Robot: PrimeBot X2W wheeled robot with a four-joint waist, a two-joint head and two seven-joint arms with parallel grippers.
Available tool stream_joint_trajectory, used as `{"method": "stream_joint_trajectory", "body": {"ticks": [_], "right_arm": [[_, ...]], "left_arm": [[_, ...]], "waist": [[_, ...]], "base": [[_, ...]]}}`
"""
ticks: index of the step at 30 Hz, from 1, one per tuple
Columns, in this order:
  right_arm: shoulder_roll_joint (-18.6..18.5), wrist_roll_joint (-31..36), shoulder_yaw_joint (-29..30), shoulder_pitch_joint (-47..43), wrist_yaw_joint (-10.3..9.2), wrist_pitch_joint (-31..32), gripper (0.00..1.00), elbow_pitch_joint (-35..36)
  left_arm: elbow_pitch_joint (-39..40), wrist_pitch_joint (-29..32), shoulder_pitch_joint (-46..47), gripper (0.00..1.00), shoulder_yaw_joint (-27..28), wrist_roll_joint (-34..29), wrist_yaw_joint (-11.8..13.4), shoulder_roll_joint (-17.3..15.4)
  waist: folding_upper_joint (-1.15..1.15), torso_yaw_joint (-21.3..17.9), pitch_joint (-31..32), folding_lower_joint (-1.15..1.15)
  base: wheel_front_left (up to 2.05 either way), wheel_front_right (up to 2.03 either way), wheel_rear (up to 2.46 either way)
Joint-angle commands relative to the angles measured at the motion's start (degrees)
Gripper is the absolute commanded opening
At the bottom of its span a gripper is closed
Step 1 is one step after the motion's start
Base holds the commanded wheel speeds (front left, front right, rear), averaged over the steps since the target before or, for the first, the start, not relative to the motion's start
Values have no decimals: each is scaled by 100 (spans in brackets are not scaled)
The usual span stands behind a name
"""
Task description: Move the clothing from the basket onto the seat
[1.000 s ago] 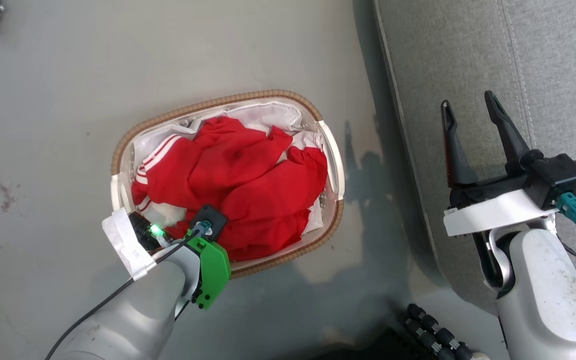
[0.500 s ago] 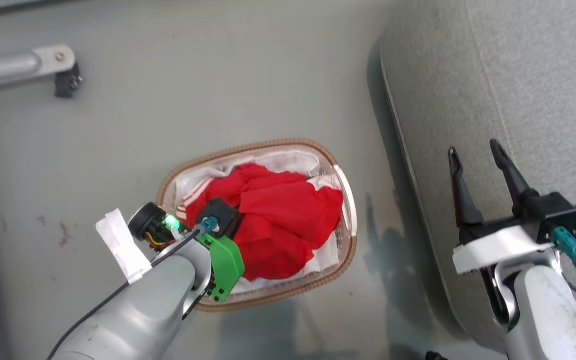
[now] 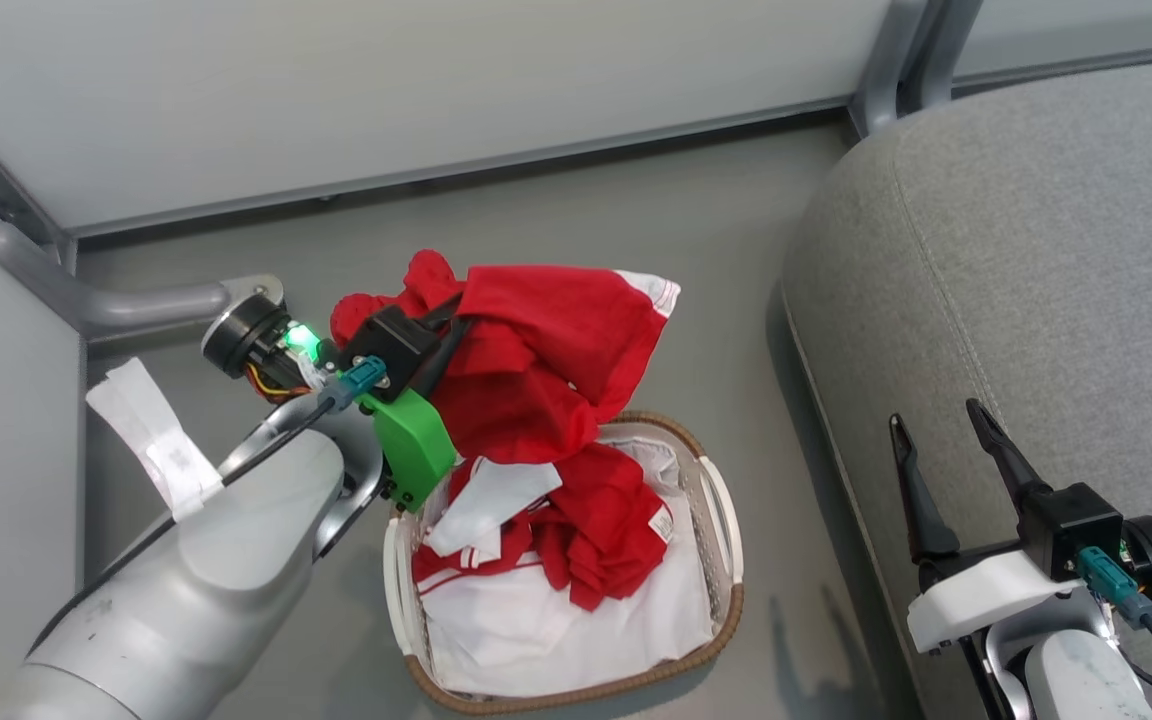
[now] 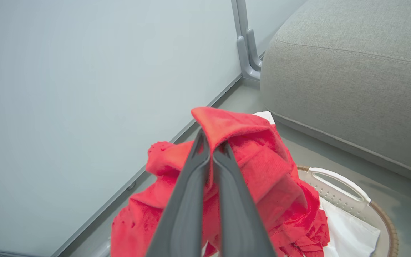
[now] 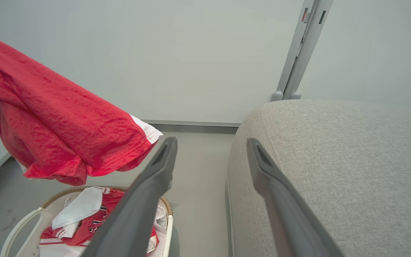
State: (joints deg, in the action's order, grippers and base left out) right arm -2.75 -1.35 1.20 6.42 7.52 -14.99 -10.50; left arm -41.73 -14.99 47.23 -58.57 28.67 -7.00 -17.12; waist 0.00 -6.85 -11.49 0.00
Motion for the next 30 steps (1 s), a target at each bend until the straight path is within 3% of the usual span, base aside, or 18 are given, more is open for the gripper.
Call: {"method": "stream_joint_trajectory", "body": {"ticks": [1, 17, 30], "right_arm": [[-25, 14, -21, -123, -6, -30, 100, -21], [-23, 51, -426, -108, -6, -30, 100, 9], [-23, -127, -1337, 615, -6, -29, 100, -139]], "left_arm": [[81, -26, 112, 0, 42, -18, -4, -83], [487, -19, 1222, 0, 149, -87, -37, -426], [504, 305, 1789, 0, -3, 6, -44, -110]], "waist": [[0, 131, 605, 0], [0, 108, 991, 0], [0, 241, 1088, 0]], "base": [[0, 0, 0], [0, 0, 0], [0, 0, 0]]}}
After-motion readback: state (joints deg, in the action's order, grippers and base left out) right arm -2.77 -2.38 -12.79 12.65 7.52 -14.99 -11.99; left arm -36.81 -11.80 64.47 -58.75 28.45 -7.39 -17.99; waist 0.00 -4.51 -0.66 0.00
